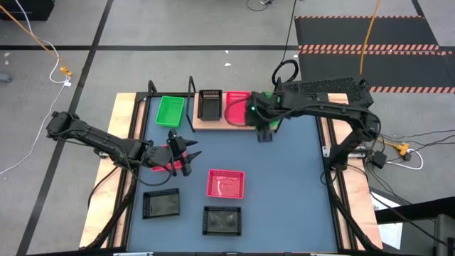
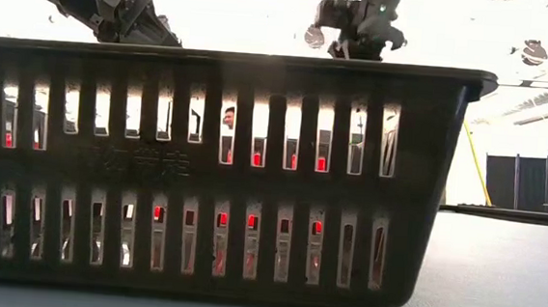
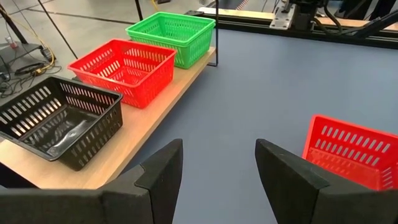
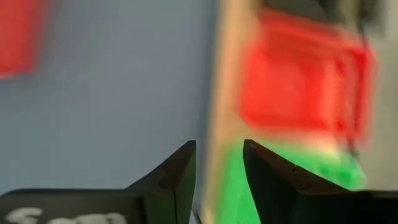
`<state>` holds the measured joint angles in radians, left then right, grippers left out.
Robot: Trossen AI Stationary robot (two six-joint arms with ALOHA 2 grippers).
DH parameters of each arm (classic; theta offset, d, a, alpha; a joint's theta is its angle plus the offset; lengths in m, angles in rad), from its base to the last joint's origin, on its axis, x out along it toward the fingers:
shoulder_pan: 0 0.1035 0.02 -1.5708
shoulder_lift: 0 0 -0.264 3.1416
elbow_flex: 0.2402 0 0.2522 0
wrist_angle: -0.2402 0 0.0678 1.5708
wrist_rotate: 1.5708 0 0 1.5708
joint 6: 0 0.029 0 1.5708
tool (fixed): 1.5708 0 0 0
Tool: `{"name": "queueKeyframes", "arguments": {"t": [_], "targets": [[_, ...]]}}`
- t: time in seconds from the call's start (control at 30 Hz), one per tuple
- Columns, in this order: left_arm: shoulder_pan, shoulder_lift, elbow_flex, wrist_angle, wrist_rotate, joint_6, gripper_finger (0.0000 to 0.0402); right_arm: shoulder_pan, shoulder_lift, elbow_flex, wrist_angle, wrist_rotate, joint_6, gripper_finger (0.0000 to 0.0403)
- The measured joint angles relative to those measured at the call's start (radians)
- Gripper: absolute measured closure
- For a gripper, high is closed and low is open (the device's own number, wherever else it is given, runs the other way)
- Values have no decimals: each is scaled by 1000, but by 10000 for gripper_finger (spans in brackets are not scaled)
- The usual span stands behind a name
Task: Stack baskets on shelf by color
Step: Stack the right red bin on top of the red bin on the shelf
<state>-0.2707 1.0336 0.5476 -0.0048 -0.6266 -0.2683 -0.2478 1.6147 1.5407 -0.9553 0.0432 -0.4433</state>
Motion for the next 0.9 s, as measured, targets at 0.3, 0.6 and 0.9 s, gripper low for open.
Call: {"name": "queueKeyframes", "arguments": {"t": [0.3,0.6,0.9], "targets": [[-2,0,0,-113,0,-103,199,230,8,-193,273,-70,-280,285],[-2,0,0,-157,-2,-129,199,446,106,-192,392,54,-339,285],[-2,0,0,-159,-2,-137,199,520,120,-193,360,56,-300,290]]}}
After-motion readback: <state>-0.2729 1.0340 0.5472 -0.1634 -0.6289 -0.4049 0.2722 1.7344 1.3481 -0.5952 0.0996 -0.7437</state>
